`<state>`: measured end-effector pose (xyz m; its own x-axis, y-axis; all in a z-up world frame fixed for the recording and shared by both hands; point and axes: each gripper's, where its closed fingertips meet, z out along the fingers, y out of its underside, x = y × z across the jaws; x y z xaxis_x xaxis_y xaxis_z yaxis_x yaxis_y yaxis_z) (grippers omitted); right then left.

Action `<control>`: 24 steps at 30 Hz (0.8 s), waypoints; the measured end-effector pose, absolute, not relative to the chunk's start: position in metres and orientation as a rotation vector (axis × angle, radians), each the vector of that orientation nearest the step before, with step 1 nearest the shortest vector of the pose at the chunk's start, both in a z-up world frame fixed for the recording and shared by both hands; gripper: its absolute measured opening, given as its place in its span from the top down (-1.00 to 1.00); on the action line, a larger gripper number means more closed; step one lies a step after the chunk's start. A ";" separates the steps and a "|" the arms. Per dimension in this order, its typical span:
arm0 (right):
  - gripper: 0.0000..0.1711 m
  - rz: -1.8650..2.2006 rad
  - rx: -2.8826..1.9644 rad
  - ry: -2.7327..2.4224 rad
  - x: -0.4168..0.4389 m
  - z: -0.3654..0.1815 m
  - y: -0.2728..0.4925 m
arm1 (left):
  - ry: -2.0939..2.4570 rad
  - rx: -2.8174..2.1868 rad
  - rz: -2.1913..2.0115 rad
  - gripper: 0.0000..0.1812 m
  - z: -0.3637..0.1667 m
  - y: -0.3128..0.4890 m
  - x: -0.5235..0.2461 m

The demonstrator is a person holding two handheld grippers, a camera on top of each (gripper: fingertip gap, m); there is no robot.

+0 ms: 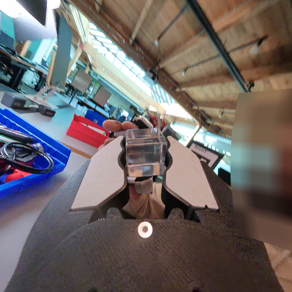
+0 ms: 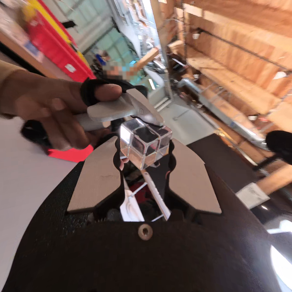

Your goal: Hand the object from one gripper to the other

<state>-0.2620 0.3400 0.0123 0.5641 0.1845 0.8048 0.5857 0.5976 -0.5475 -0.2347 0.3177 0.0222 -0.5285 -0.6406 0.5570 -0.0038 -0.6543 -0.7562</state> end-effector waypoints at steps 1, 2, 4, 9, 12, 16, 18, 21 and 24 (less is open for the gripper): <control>0.32 -0.321 -0.916 -0.919 -0.260 0.015 0.342 | 0.943 -1.231 -2.243 0.49 0.025 0.321 -0.234; 0.32 -0.351 -0.909 -0.863 -0.259 0.017 0.345 | 0.887 -1.227 -2.254 0.49 0.027 0.324 -0.233; 0.33 -0.419 -0.894 -0.775 -0.257 0.019 0.347 | 0.820 -1.222 -2.229 0.49 0.030 0.330 -0.234; 0.34 -0.358 -0.911 -0.801 -0.256 0.016 0.349 | 0.909 -1.257 -2.067 0.49 0.024 0.330 -0.232; 0.35 -0.237 -0.945 -0.900 -0.256 0.012 0.345 | 1.018 -1.293 -2.013 0.47 0.018 0.326 -0.232; 0.35 0.156 -1.052 -1.023 -0.261 0.006 0.330 | 1.142 -1.212 -1.910 0.43 0.018 0.320 -0.237; 0.35 0.373 -1.101 -1.042 -0.259 0.006 0.322 | 1.192 -1.153 -1.837 0.44 0.022 0.318 -0.244; 0.35 0.654 -1.134 -0.974 -0.251 0.012 0.319 | 1.259 -1.092 -1.684 0.41 0.023 0.318 -0.251; 0.35 0.910 -1.152 -0.904 -0.246 0.013 0.321 | 1.346 -1.020 -1.406 0.36 0.016 0.323 -0.255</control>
<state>-0.2461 0.3208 0.0129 0.3617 0.9256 0.1116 -0.1175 0.1640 -0.9794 -0.2552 0.3234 0.0163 -0.2449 -0.9692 -0.0245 0.0670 0.0083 -0.9977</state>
